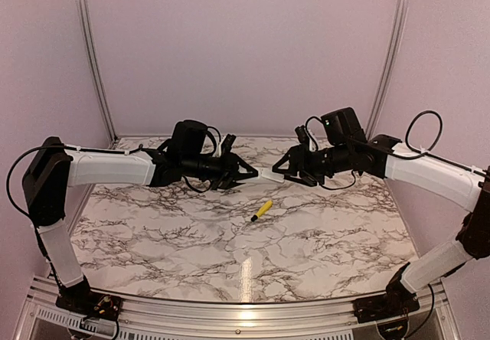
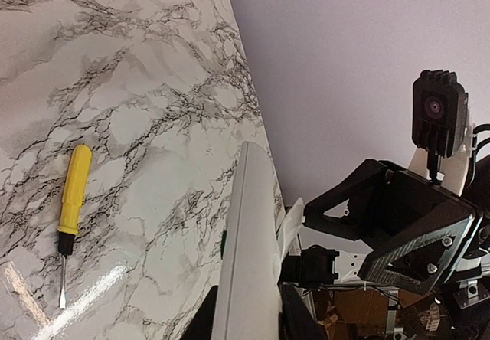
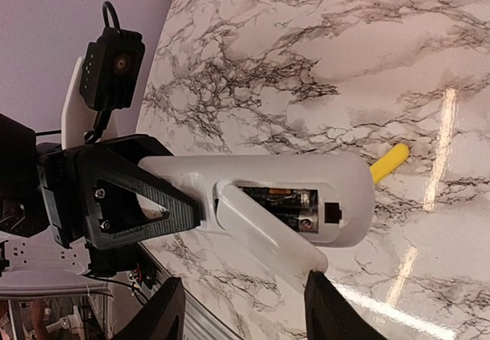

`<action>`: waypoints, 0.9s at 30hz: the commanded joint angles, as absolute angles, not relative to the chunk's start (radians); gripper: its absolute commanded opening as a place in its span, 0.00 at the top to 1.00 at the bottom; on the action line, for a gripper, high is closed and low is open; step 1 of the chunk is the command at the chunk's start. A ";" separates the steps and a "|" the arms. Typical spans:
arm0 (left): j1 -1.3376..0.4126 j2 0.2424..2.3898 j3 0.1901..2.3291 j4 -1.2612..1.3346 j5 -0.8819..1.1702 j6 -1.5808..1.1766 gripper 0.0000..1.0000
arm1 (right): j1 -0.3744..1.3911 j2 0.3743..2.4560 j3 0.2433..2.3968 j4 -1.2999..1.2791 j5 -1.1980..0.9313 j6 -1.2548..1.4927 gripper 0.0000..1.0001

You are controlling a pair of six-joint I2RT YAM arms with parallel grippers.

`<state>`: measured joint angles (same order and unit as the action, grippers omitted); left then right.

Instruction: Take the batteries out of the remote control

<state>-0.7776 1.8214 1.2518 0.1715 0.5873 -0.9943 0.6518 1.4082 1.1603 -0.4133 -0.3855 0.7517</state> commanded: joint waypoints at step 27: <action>-0.754 1.782 1.193 0.190 0.589 -0.936 1.00 | 0.675 1.401 1.145 -0.373 -0.406 0.742 0.48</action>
<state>-0.7700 1.8214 1.2133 0.1825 0.5854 -0.9775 0.6651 1.4078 1.1301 -0.3874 -0.4175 0.7559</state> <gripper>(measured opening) 0.220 0.516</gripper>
